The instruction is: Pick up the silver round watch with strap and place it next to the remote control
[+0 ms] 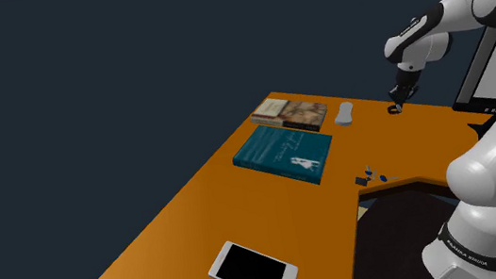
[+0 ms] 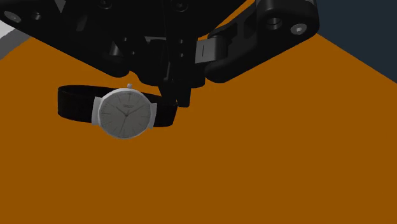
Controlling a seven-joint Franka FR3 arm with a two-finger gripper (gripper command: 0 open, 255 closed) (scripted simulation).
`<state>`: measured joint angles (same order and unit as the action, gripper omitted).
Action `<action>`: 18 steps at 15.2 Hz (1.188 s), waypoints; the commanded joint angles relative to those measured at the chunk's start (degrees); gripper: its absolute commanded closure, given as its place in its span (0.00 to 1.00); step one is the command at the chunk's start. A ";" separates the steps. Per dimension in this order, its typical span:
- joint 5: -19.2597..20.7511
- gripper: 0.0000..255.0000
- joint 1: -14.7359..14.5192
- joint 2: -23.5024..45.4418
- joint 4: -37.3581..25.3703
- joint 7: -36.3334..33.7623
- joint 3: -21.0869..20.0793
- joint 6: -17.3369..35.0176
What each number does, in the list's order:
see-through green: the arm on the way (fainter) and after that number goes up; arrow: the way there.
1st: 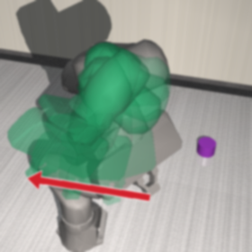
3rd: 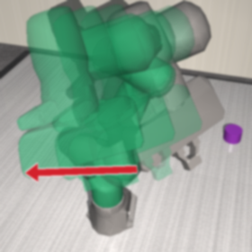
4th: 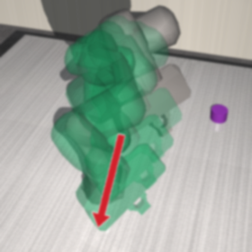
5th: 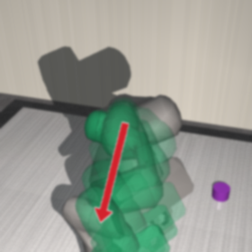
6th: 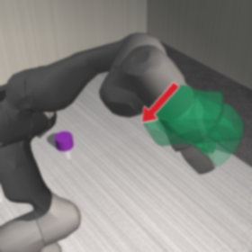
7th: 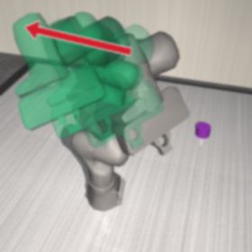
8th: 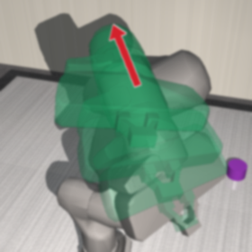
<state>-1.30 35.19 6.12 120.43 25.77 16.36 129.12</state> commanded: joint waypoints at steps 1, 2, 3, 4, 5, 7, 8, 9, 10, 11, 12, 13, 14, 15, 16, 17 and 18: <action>-0.31 1.00 0.01 0.81 0.67 0.13 -0.07 1.48; -0.48 1.00 0.04 1.24 0.98 0.25 -0.09 2.20; -0.48 1.00 0.04 1.23 0.99 0.24 -0.09 2.20; -0.48 1.00 0.04 1.24 0.98 0.24 -0.09 2.20; -0.48 1.00 0.04 1.24 0.98 0.25 -0.09 2.20; -0.48 1.00 0.04 1.24 0.98 0.25 -0.09 2.20; -0.48 1.00 0.04 1.24 0.98 0.25 -0.09 2.20; -0.48 1.00 0.04 1.24 0.98 0.25 -0.09 2.20; -0.48 1.00 0.04 1.24 0.98 0.24 -0.09 2.19; -0.48 0.00 0.04 1.24 0.98 0.24 -0.09 2.19; -0.48 0.00 0.04 1.24 0.98 0.24 -0.09 2.19; -0.48 0.00 0.04 1.24 0.98 0.24 -0.09 2.19; -0.48 0.00 0.04 1.24 0.98 0.24 -0.09 2.19; -0.48 0.00 0.04 1.24 0.98 0.24 -0.09 2.19; -0.48 0.00 0.04 1.24 0.98 0.24 -0.09 2.19; -0.03 0.00 -0.05 0.10 0.32 -0.07 -0.03 0.44; 0.38 0.00 -0.14 -0.98 -0.42 -0.35 0.01 -1.33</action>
<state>-1.18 35.13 5.76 120.62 25.66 16.36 129.03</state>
